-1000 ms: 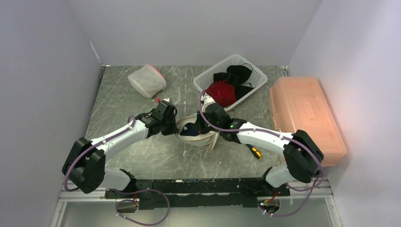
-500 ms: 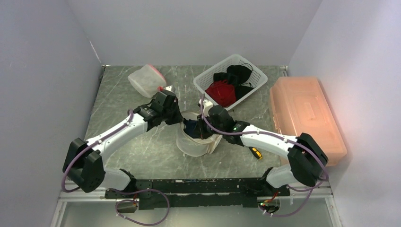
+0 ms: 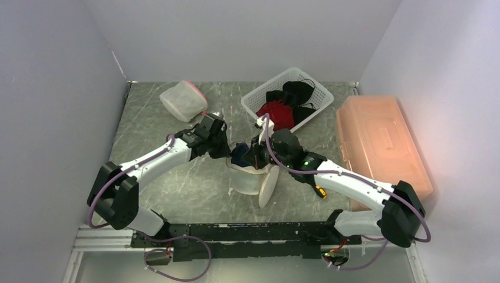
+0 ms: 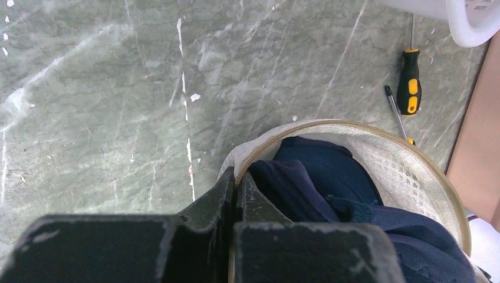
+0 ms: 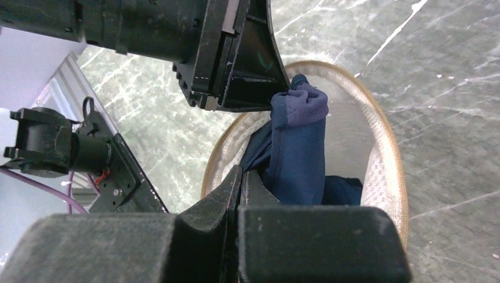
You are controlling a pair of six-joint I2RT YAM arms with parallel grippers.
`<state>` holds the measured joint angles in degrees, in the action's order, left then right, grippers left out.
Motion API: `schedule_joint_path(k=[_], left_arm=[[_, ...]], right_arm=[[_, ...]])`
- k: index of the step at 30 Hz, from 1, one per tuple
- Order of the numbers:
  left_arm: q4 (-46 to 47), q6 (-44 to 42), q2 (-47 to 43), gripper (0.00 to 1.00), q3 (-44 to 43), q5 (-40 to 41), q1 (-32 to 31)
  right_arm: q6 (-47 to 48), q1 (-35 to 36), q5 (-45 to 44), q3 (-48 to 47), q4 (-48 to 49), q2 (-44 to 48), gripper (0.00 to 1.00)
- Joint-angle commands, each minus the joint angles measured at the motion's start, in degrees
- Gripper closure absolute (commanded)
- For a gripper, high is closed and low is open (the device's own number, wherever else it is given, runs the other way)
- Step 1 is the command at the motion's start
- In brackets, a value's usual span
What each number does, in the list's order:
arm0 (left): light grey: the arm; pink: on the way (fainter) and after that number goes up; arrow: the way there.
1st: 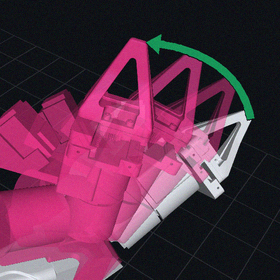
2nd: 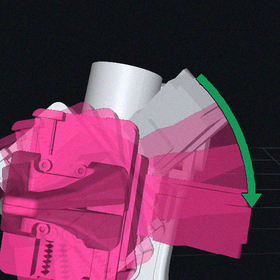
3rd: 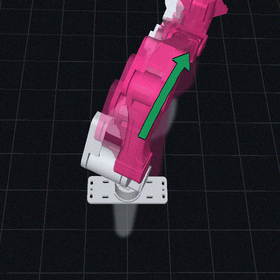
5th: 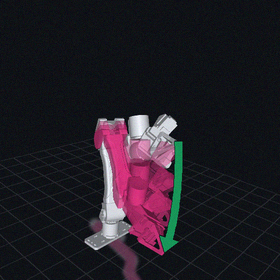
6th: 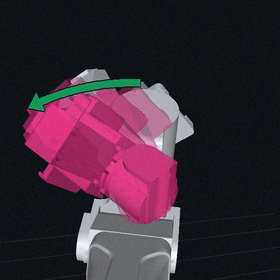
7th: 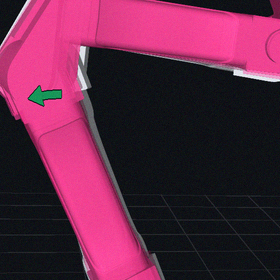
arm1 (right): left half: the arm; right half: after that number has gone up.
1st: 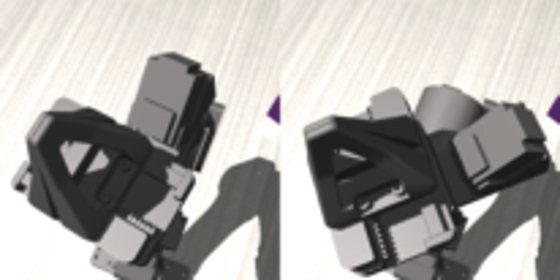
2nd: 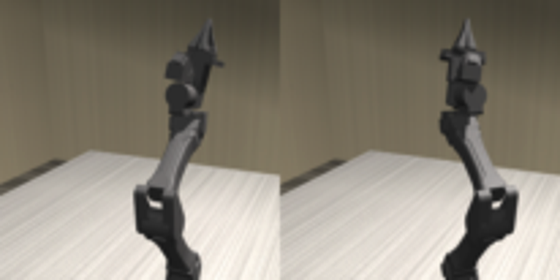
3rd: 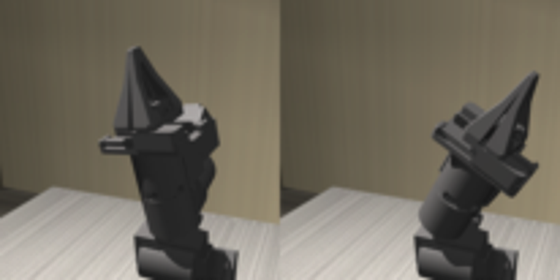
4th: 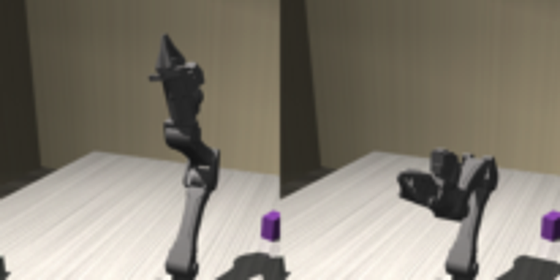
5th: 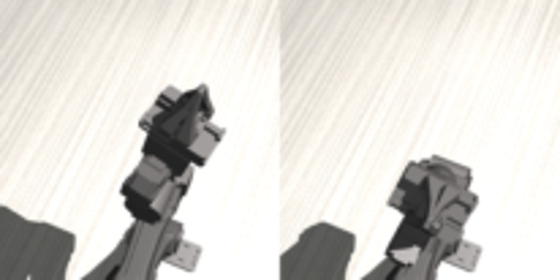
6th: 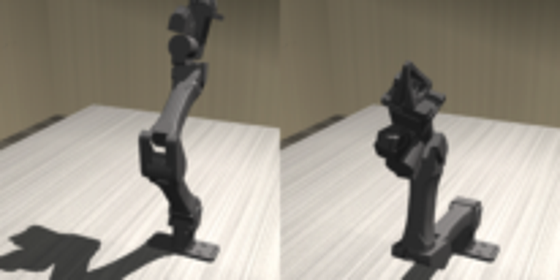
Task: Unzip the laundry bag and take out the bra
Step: Pick up the bra from the laundry bag.
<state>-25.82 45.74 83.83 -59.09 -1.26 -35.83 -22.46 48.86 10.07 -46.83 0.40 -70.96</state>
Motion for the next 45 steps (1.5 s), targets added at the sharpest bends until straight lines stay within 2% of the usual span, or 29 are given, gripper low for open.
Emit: schedule_joint_path(k=[1,9,16,23,35,37,40,42,45], left_arm=[[1.15,-0.41,-1.79,0.97,0.80,0.05,-0.02],[1.30,-0.20,-4.65,0.97,2.05,-0.96,-0.02],[2.11,-1.66,-8.08,0.97,2.76,-1.11,-0.02],[4.62,-2.39,-10.20,0.97,6.21,-2.63,0.02],[-0.86,-4.00,-13.49,0.96,7.83,4.27,-0.02],[-0.76,-4.14,-14.03,0.87,7.76,4.10,-0.02],[-0.67,-4.60,-15.43,0.54,7.40,3.21,-0.02],[-1.49,-4.81,-16.76,0.37,6.86,3.67,-0.02],[-4.15,-5.85,-18.97,0.22,5.51,6.21,0.06]], right_arm=[[0.19,0.11,-4.89,0.66,4.58,5.43,1.00],[-4.52,0.08,-9.82,7.61,13.46,10.20,1.00],[-6.68,0.09,-9.27,8.81,18.51,7.17,1.00],[-10.47,-0.17,-11.09,10.97,27.60,6.69,1.00],[-12.05,-0.61,-11.41,12.74,32.84,8.46,1.00],[-12.00,-0.70,-10.93,12.95,32.45,8.26,1.00],[-11.08,-0.71,-9.67,13.97,31.83,8.03,1.00],[-10.60,-0.78,-9.13,15.09,31.32,8.19,1.00],[-10.17,-0.87,-9.91,17.04,31.18,8.80,1.00]])
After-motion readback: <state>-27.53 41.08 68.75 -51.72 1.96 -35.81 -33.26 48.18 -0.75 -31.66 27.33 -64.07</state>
